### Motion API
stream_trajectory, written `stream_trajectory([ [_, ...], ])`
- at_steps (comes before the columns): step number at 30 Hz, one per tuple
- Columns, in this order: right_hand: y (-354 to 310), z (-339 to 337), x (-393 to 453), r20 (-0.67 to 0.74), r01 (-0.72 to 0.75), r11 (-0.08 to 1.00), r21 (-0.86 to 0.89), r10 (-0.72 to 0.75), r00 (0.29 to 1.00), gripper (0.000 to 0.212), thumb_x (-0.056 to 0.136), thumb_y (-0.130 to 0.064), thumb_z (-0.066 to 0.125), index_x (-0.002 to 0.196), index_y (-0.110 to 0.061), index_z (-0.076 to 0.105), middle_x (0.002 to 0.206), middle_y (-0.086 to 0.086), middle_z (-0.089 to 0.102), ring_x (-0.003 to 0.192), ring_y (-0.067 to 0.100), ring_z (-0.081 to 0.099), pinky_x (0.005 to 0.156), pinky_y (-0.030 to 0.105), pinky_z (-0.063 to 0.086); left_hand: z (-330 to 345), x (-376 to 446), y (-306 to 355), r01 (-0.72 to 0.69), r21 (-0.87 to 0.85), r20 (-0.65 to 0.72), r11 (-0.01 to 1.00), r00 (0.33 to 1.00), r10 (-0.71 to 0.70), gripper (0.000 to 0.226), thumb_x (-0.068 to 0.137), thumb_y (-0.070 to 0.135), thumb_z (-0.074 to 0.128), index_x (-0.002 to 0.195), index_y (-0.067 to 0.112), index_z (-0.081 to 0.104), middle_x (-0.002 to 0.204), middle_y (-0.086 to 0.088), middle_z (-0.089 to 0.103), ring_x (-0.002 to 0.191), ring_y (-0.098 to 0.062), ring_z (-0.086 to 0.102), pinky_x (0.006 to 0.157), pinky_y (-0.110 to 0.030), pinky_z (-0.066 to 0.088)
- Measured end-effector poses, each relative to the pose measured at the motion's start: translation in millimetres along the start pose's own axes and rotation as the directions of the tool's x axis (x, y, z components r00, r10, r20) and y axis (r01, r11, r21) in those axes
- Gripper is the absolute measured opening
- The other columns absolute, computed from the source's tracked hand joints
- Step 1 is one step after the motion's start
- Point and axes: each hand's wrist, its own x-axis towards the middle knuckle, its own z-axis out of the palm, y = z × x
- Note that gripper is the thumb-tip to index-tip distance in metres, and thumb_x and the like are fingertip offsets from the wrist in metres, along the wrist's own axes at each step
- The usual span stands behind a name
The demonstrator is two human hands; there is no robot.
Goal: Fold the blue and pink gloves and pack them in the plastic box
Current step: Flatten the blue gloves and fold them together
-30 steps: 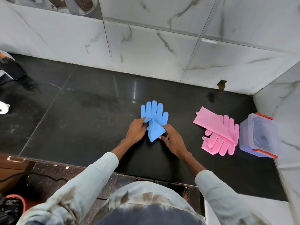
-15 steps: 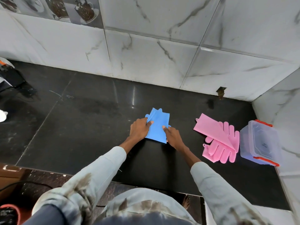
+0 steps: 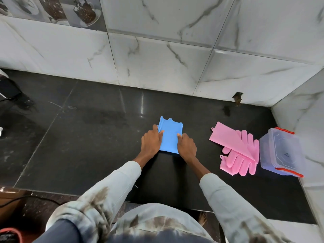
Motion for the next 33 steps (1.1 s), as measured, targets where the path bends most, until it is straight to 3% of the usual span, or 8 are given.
stream_trajectory([
  [5,-6.6,7.3,-4.4,-0.143,-0.015,0.994,-0.113,-0.001,0.990,0.037,0.112,-0.049,0.035,0.116,-0.016,0.051,0.102,0.006,0.070,0.088,0.021,0.070,0.084,0.041,0.061,5.2,-1.4,-2.5,0.054,-0.164,-0.075,0.985,0.995,-0.067,0.031,0.113,0.038,0.047,0.131,0.013,0.047,0.115,-0.007,0.073,0.098,-0.026,0.076,0.086,-0.043,0.061],
  [8,-7.2,11.6,-6.1,-0.210,-0.005,0.998,-0.062,-0.008,0.978,0.028,0.111,-0.044,0.041,0.121,-0.018,0.044,0.102,0.005,0.071,0.086,0.023,0.073,0.078,0.039,0.060,9.5,-4.8,-4.7,0.074,-0.274,-0.110,0.959,0.988,-0.107,0.035,0.110,0.026,0.051,0.143,0.015,0.044,0.129,-0.006,0.068,0.111,-0.025,0.071,0.093,-0.045,0.060],
  [10,-6.6,14.3,-8.6,-0.254,0.046,0.998,-0.036,-0.054,0.966,0.022,0.110,-0.037,0.046,0.121,-0.018,0.044,0.108,0.003,0.067,0.094,0.024,0.070,0.080,0.040,0.060,13.7,-7.8,-7.6,0.032,-0.197,-0.167,0.980,0.984,-0.065,0.044,0.107,0.018,0.049,0.151,0.013,0.043,0.142,-0.005,0.057,0.124,-0.023,0.063,0.100,-0.042,0.058],
  [12,-4.3,17.3,-7.7,-0.300,0.122,0.977,-0.177,-0.172,0.938,0.024,0.107,-0.025,0.052,0.130,-0.018,0.048,0.125,0.002,0.057,0.110,0.022,0.061,0.091,0.039,0.056,18.5,-8.5,-9.7,-0.033,0.005,-0.187,0.999,0.982,0.033,0.053,0.106,0.016,0.044,0.158,0.013,0.039,0.158,-0.007,0.043,0.142,-0.025,0.049,0.113,-0.039,0.048],
  [15,-7.9,22.6,-7.3,-0.220,0.249,0.882,-0.400,-0.356,0.908,0.048,0.104,-0.015,0.048,0.151,-0.021,0.042,0.156,0.004,0.039,0.134,0.025,0.047,0.107,0.038,0.044,23.3,-4.3,-7.7,-0.157,0.197,-0.049,0.968,0.984,0.170,0.059,0.114,0.026,0.030,0.172,0.017,0.018,0.180,-0.010,0.011,0.168,-0.029,0.014,0.134,-0.045,0.022],
  [18,-9.7,28.8,-7.2,-0.093,0.376,0.840,-0.391,-0.442,0.892,0.056,0.111,-0.026,0.034,0.166,-0.022,0.025,0.175,0.000,0.014,0.162,0.023,0.017,0.126,0.041,0.026,29.7,3.9,-3.6,-0.280,0.312,0.078,0.908,0.960,0.269,0.062,0.118,0.036,0.020,0.174,0.015,0.005,0.183,-0.007,-0.004,0.171,-0.031,-0.006,0.138,-0.053,0.010],
  [22,4.3,35.4,-3.8,-0.039,0.347,0.859,-0.376,-0.389,0.921,0.061,0.114,-0.035,0.019,0.170,-0.022,-0.004,0.177,-0.003,-0.014,0.165,0.023,-0.012,0.133,0.049,0.009,32.9,12.6,-4.1,-0.314,0.338,0.111,0.887,0.949,0.294,0.066,0.117,0.039,0.020,0.174,0.014,-0.003,0.182,-0.006,-0.009,0.170,-0.032,-0.011,0.137,-0.057,0.005],
  [33,6.9,49.0,11.1,-0.045,0.318,0.826,-0.466,-0.381,0.923,0.067,0.113,-0.044,0.020,0.169,-0.020,-0.008,0.177,0.004,-0.012,0.165,0.030,-0.005,0.131,0.053,0.016,48.1,22.4,-12.4,-0.296,0.335,0.123,0.894,0.955,0.270,0.068,0.115,0.042,0.020,0.174,0.020,-0.004,0.182,-0.005,-0.010,0.171,-0.031,-0.008,0.134,-0.065,0.009],
])
